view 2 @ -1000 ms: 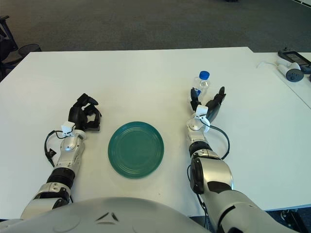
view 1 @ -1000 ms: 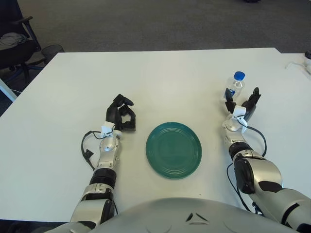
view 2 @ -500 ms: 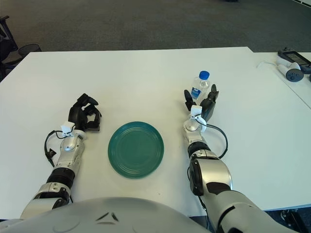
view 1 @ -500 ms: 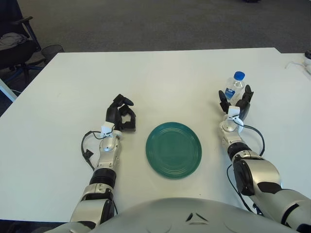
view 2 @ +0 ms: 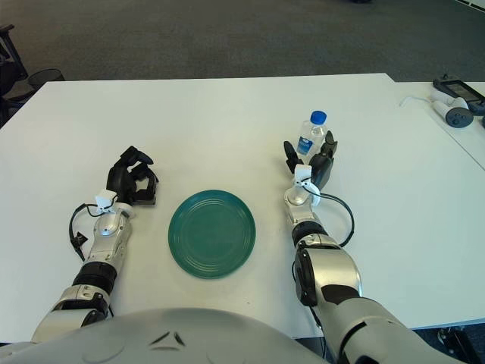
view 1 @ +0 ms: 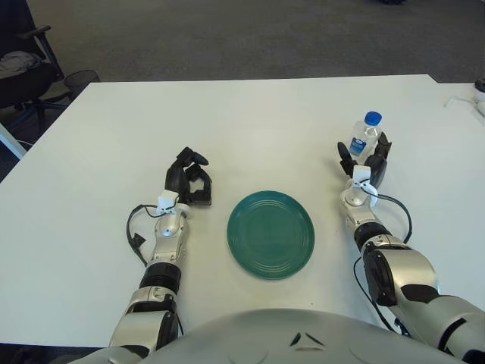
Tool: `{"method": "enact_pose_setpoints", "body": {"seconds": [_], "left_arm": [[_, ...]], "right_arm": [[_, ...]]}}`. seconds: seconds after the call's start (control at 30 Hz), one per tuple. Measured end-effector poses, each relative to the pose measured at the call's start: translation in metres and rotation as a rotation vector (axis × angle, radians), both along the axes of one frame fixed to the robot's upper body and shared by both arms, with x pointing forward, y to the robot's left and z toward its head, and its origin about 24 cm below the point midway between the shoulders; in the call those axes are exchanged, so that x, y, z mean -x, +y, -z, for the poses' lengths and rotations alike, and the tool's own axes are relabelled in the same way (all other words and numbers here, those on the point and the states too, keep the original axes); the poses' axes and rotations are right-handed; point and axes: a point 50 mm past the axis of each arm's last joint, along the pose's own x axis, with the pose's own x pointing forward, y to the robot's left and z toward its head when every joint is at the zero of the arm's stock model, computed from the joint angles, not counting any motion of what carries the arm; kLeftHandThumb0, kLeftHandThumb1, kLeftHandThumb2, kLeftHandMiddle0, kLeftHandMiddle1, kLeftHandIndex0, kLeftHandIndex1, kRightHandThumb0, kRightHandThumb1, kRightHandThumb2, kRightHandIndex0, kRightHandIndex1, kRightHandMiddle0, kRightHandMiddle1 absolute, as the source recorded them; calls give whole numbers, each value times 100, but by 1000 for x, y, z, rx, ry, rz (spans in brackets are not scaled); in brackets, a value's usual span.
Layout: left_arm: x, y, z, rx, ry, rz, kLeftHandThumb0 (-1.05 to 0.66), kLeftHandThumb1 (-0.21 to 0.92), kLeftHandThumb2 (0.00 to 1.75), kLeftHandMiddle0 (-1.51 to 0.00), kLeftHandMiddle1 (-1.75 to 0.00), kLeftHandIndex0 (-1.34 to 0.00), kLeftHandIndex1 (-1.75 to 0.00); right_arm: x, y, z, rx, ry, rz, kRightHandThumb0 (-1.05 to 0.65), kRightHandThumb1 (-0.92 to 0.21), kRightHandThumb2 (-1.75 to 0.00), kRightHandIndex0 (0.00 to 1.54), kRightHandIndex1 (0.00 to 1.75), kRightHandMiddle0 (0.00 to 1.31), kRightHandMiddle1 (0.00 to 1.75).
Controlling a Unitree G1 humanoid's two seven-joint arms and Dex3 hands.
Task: Put the bottle into the plate.
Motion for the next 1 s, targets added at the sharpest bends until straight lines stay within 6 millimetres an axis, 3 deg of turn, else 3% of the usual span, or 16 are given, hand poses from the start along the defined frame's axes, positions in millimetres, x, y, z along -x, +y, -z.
{"method": "enact_pose_setpoints", "body": {"seconds": [1.0], "left_arm": [[-1, 4, 0, 13, -4, -25, 0, -5, 170, -91, -165, -67, -175]], "right_arm": [[-18, -8, -9, -30, 80, -37, -94, -92, -20, 7, 23, 0, 45]]}}
